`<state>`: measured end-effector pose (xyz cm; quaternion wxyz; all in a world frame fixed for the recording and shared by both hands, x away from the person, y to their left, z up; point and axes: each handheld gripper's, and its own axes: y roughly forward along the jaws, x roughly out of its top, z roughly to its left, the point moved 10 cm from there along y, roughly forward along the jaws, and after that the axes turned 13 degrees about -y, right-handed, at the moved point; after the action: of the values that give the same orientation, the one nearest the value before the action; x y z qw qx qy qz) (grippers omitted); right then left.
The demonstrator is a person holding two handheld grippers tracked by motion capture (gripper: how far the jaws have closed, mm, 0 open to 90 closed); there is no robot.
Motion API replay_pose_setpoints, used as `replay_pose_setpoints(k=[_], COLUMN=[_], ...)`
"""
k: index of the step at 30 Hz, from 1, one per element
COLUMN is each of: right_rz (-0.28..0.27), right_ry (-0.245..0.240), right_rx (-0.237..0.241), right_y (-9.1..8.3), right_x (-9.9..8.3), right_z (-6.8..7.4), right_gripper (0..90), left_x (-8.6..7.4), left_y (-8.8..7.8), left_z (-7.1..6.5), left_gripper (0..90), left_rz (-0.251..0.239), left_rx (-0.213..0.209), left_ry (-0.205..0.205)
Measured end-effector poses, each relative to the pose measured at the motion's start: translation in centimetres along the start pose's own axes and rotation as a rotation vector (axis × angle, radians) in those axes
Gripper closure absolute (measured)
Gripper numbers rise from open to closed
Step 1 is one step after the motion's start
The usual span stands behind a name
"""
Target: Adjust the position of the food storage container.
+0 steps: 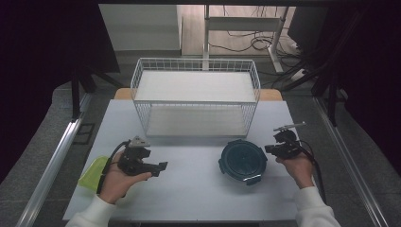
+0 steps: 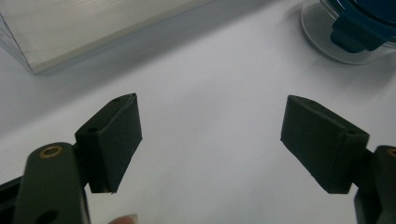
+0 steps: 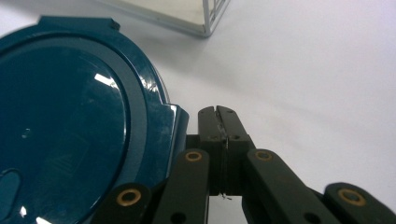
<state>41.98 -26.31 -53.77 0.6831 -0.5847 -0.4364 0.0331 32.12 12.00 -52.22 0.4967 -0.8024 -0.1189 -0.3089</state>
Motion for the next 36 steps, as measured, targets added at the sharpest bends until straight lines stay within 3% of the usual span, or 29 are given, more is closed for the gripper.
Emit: replay_pose_setpoints(k=[5,13,24,36], right_rz=[0.039,0.057,0.057,0.051], right_ry=[-0.023,-0.047,-0.055,-0.069], right_rx=[0.016,0.021,0.019,0.042], right_y=[0.7,0.9,0.9,0.8], right_x=[-0.5,-0.7,-0.8,-0.8], right_z=[0.4,0.6,0.9,2.1], right_gripper=[88.7,88.8,88.9,88.9], left_x=[-0.1,-0.1,-0.2,-0.2], left_y=[0.1,0.1,0.5,0.8], left_z=[-0.1,-0.2,-0.3,-0.6], left_gripper=[20.1,20.1,20.2,20.2], left_rz=[0.002,0.005,0.015,0.022], left_rx=[0.0,0.0,0.002,0.0], left_ry=[0.002,0.002,0.004,0.01])
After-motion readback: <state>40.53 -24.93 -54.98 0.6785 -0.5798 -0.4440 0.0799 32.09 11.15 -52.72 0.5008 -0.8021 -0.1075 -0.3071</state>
